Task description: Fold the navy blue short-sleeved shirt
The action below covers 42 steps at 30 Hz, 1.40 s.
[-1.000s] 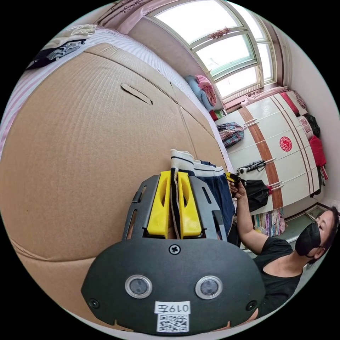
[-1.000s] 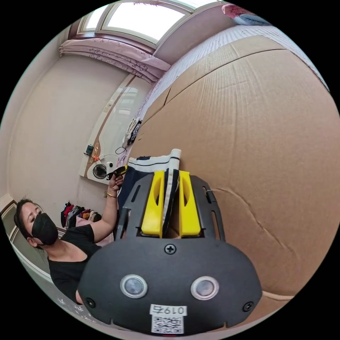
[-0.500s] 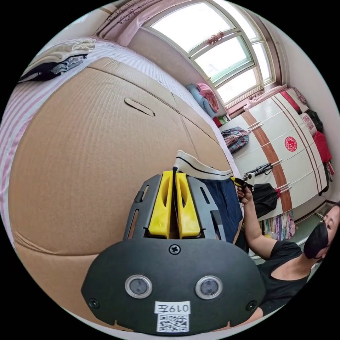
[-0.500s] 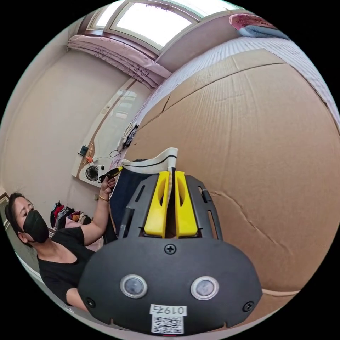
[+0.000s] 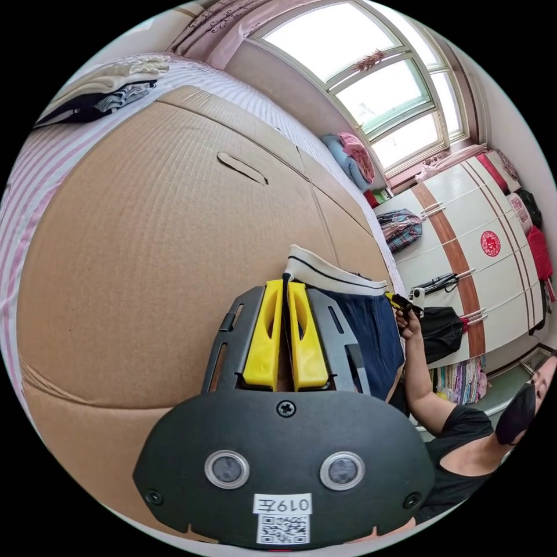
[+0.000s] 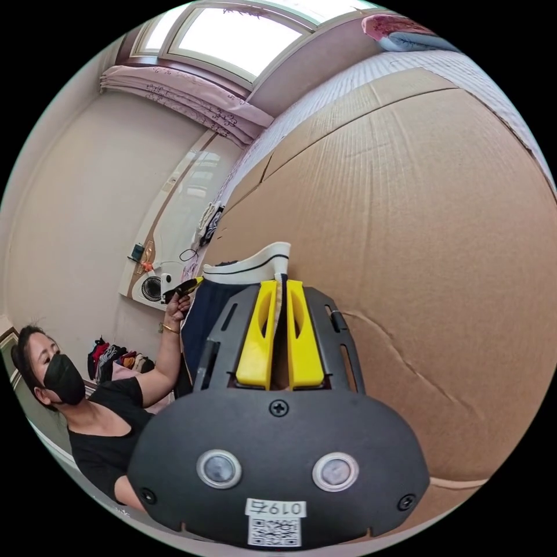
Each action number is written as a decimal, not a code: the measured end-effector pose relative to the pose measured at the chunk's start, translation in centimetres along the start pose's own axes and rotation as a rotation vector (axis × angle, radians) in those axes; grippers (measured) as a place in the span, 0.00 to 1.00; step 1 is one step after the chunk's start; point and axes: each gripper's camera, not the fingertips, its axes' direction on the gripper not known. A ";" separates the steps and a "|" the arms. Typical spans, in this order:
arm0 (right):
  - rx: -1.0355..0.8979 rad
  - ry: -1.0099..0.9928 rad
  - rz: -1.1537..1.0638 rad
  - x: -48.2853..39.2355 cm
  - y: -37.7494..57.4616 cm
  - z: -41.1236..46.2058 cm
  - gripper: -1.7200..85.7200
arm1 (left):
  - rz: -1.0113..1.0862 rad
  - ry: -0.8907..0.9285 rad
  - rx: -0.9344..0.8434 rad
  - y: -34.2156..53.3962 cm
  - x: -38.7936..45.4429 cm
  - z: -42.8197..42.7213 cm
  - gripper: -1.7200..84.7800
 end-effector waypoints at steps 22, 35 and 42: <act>-0.233 -0.058 -0.009 -3.5 6.5 -2.1 0.12 | 0.070 0.135 -0.215 6.9 0.4 -4.4 0.15; -0.224 -0.043 -0.013 -3.7 8.2 -2.5 0.02 | 0.011 0.149 -0.220 8.3 -1.5 -4.7 0.06; -0.206 0.006 -0.022 -4.2 9.2 -3.5 0.02 | 0.038 0.101 -0.176 9.3 -1.4 -7.1 0.05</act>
